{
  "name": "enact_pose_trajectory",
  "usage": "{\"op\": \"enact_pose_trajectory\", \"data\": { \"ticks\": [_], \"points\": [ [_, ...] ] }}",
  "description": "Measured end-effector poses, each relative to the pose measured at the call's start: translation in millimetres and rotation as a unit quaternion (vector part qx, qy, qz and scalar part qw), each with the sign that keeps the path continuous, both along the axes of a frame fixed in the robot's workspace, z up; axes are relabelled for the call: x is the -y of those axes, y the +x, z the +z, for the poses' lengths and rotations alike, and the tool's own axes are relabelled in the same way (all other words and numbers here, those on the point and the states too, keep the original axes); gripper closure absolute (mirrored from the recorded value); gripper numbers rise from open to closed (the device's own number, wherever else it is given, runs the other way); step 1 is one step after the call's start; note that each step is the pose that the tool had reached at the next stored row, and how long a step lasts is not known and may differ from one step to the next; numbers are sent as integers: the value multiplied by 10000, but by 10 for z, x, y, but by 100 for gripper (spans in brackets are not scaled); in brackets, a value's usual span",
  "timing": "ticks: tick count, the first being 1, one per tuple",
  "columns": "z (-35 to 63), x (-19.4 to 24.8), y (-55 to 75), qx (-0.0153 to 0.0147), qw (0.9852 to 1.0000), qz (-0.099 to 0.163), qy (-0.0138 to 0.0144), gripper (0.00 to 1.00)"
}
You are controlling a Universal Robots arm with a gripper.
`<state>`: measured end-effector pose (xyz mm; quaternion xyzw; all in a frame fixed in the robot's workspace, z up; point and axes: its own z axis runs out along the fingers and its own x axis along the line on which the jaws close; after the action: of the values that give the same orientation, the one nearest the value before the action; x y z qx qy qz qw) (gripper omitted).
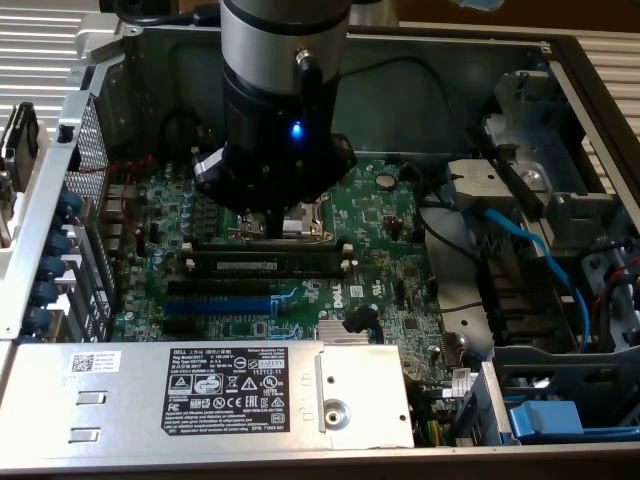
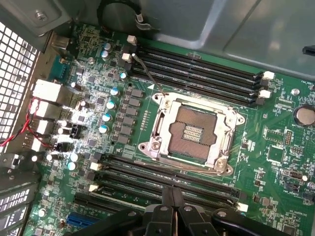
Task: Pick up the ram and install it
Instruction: 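Press down the ram until it locks into place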
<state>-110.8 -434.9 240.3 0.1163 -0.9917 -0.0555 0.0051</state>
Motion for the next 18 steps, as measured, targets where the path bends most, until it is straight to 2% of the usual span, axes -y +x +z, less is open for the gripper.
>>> {"op": "enact_pose_trajectory", "data": {
  "ticks": [10,18],
  "points": [
    [0,0,0,-47,9994,-353,41,90],
    [0,0,0,-90,9981,-606,83,90]
  ]
}}
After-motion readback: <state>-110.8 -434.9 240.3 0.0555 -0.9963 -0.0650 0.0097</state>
